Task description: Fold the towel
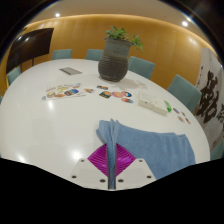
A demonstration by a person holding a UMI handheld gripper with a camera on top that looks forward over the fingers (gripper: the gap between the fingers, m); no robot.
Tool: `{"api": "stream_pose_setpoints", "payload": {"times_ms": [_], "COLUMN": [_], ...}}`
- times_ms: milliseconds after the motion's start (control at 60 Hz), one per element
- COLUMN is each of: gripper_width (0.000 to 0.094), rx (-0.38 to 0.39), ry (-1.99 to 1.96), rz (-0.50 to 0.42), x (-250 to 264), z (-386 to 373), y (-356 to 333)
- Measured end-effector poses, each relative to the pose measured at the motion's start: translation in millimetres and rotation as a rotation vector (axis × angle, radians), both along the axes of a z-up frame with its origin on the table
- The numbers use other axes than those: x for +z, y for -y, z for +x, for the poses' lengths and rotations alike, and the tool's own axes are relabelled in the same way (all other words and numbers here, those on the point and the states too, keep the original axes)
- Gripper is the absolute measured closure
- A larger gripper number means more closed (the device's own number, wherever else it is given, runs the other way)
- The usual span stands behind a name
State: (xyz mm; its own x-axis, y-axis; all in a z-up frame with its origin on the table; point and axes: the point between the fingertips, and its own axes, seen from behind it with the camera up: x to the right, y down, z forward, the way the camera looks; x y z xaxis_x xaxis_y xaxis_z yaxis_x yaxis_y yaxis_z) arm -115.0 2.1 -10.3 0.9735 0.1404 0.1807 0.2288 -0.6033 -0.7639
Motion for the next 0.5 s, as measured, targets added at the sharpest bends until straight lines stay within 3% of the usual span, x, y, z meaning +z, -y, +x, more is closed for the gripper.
{"api": "stream_pose_setpoints", "payload": {"times_ms": [217,367,500], "gripper_width": [0.0885,0.0884,0.0876], "rx": [0.030,0.082,0.043], "ry": [-0.143,-0.479,-0.572], "rz": [-0.064,-0.043,0.022], "x": [16.8,107.5,163.0], "z": [-35.8,-88.1,-65.9], "y": [7.8,27.0,21.9]}}
